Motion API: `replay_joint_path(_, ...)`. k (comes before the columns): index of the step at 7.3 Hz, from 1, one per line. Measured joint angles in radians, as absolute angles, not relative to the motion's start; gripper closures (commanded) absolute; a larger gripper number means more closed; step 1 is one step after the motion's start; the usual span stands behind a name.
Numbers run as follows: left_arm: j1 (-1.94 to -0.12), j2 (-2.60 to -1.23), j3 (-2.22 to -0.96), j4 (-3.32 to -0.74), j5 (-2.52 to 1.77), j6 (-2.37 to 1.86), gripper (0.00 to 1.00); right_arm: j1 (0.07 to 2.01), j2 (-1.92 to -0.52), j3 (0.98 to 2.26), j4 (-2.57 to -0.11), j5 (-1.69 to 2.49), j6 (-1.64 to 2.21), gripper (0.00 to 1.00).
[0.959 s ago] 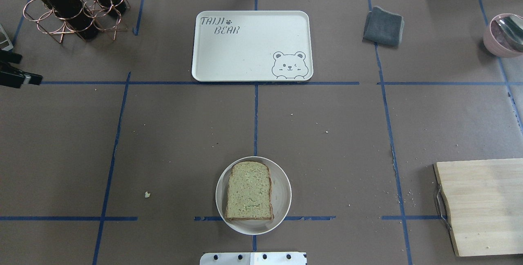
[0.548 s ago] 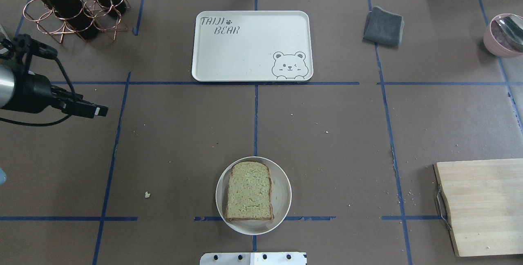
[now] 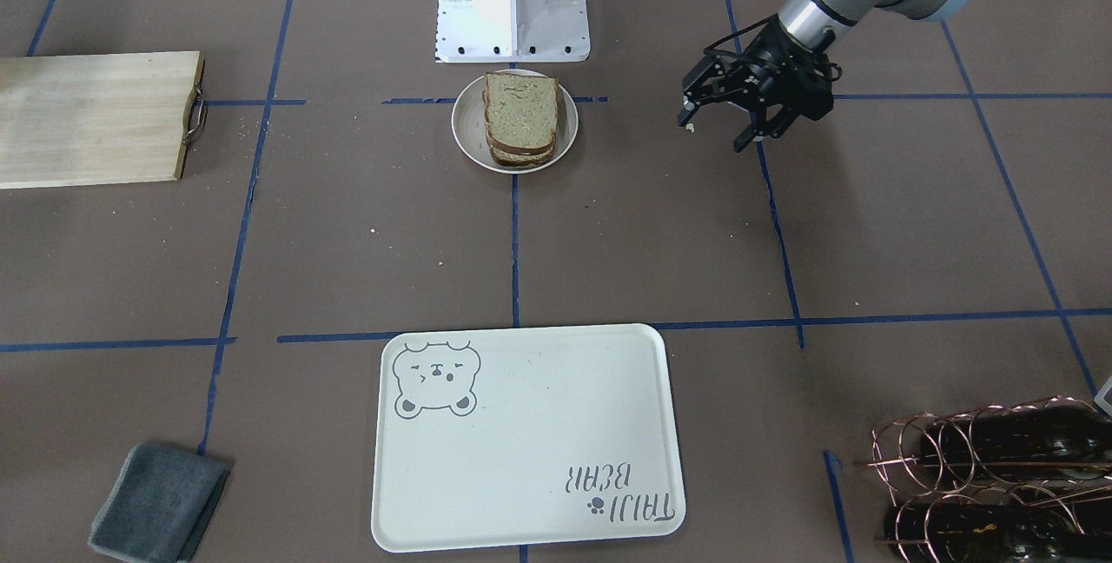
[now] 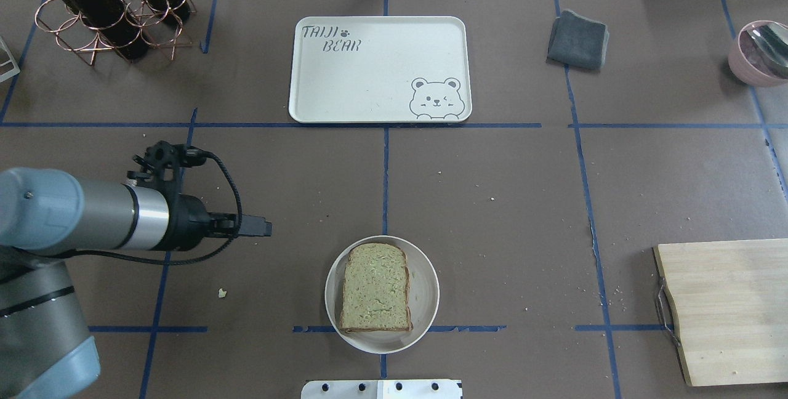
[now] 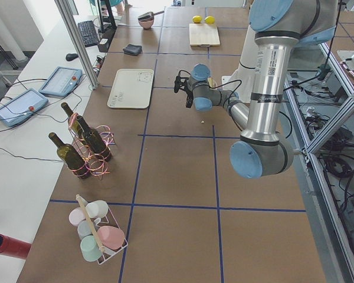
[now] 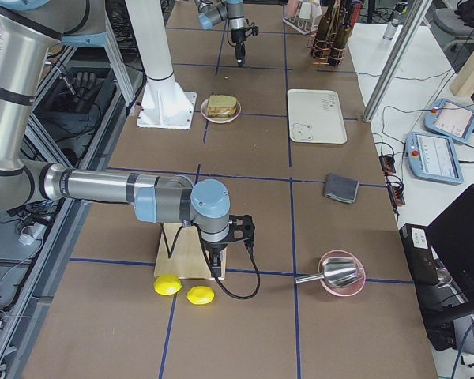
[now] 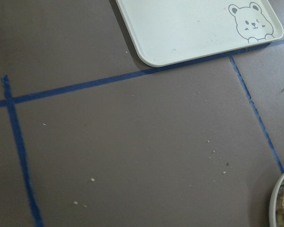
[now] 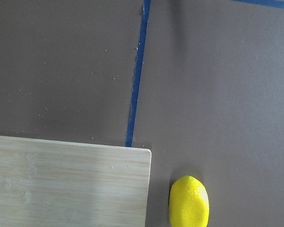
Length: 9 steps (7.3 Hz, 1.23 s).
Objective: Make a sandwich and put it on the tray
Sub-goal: 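Move the left gripper toward the rim of the white plate, then grip the rim of the white plate with the left gripper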
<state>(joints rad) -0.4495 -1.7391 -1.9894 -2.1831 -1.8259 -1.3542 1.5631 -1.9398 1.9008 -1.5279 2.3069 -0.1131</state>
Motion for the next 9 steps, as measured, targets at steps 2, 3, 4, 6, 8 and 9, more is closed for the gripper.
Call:
replay_joint_path(2,-0.338,-1.841,-1.965,-2.078,-1.727,-1.500,0.69,1.563,-1.939,1.899,-1.529,2.307,-0.113,0.00)
replay_joint_path(3,-0.312,-1.860,-1.948,-2.064,-1.707,-1.532,0.69,1.563,-1.938,1.899,-1.529,2.307,-0.114,0.00)
replay_joint_path(4,-0.299,-1.872,-1.930,-2.059,-1.699,-1.545,0.69,1.563,-1.938,1.899,-1.529,2.307,-0.113,0.00)
replay_joint_path(6,-0.281,-1.895,-1.898,-2.058,-1.695,-1.552,0.69,1.563,-1.939,1.899,-1.529,2.307,-0.113,0.00)
replay_joint_path(8,-0.259,-1.914,-1.869,-2.059,-1.680,-1.554,0.69,1.563,-1.940,1.896,-1.529,2.307,-0.114,0.00)
replay_joint_path(9,-0.252,-1.921,-1.860,-2.060,-1.675,-1.554,0.69,1.563,-1.941,1.893,-1.529,2.306,-0.115,0.00)
